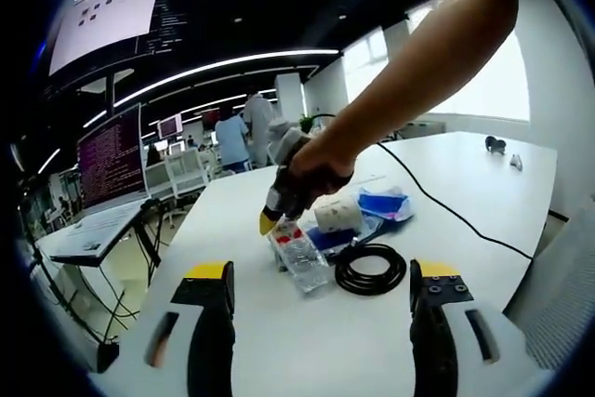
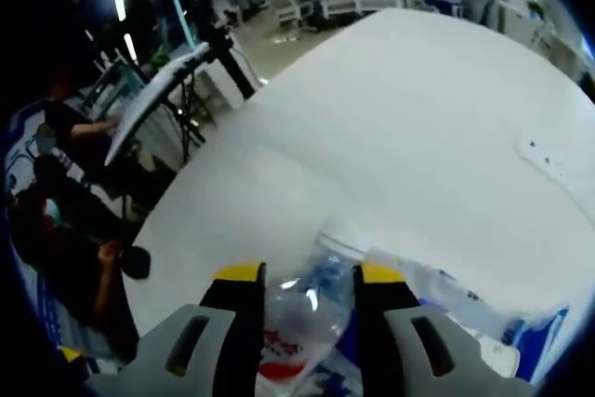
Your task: Arrange the tabletop items into an orderly group along one side of the table until the central work area is clear of visible clutter.
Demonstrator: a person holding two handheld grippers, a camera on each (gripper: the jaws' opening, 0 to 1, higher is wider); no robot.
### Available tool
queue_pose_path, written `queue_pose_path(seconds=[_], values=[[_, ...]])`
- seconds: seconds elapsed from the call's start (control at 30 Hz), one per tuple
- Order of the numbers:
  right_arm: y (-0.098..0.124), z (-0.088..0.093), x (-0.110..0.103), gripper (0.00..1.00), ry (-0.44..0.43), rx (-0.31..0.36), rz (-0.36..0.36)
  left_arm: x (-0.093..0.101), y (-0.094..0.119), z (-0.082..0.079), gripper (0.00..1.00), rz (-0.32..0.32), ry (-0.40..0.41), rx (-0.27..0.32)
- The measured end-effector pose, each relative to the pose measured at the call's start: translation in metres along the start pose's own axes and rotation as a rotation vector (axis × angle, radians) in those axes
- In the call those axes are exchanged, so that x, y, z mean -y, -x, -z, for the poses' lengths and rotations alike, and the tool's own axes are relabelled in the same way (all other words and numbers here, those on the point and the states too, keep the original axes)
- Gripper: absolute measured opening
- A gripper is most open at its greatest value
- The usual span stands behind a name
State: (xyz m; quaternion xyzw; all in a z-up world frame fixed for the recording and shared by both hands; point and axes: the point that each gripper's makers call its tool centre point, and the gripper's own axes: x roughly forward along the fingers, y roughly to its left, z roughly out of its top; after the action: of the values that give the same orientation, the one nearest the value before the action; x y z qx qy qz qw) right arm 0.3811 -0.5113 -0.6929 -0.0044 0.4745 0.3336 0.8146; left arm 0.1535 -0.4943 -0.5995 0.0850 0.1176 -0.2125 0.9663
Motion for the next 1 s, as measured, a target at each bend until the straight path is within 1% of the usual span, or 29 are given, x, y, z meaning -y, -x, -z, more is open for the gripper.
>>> queue_pose_path(seconds=[0.17,0.2,0.23,0.33,0.37,0.5,0.53,0.6,0.63,0.67,0.73,0.87,0.97,1.0], values=[[0.009,0.000,-0.010,0.34,0.065,0.051,0.005,-0.002,-0.001,0.002,0.76,-0.008,0.010,-0.012],[0.011,0.000,-0.011,0.34,0.074,0.062,0.015,-0.003,-0.001,0.004,0.76,-0.015,0.010,-0.020],[0.013,0.001,-0.012,0.34,0.079,0.069,0.017,-0.005,-0.001,0.007,0.76,-0.025,0.012,-0.041],[0.018,-0.002,-0.017,0.34,0.121,0.117,0.027,-0.004,-0.003,0.009,0.77,-0.024,0.006,-0.053],[0.019,-0.002,-0.018,0.34,0.127,0.122,0.028,-0.003,-0.004,0.010,0.77,-0.020,0.008,-0.056],[0.033,0.001,-0.030,0.34,0.178,0.179,0.049,-0.002,-0.005,0.013,0.77,-0.022,-0.003,-0.073],[0.031,-0.001,-0.028,0.34,0.190,0.194,0.051,-0.003,-0.006,0.014,0.77,-0.024,-0.004,-0.078],[0.035,0.000,-0.031,0.34,0.213,0.220,0.061,-0.005,-0.008,0.021,0.77,-0.039,0.016,-0.107],[0.038,0.003,-0.033,0.34,0.220,0.235,0.066,-0.008,-0.010,0.026,0.77,-0.048,0.025,-0.127],[0.039,0.004,-0.032,0.34,0.219,0.239,0.070,-0.009,-0.010,0.027,0.77,-0.049,0.028,-0.130],[0.042,0.006,-0.031,0.34,0.221,0.265,0.077,-0.013,-0.013,0.035,0.77,-0.060,0.058,-0.162],[0.048,0.015,-0.032,0.34,0.224,0.312,0.082,-0.021,-0.018,0.038,0.77,-0.079,0.100,-0.161],[0.053,0.018,-0.037,0.34,0.223,0.338,0.082,-0.025,-0.022,0.040,0.76,-0.086,0.090,-0.177],[0.055,0.018,-0.040,0.34,0.238,0.350,0.083,-0.027,-0.024,0.041,0.76,-0.088,0.086,-0.183]])
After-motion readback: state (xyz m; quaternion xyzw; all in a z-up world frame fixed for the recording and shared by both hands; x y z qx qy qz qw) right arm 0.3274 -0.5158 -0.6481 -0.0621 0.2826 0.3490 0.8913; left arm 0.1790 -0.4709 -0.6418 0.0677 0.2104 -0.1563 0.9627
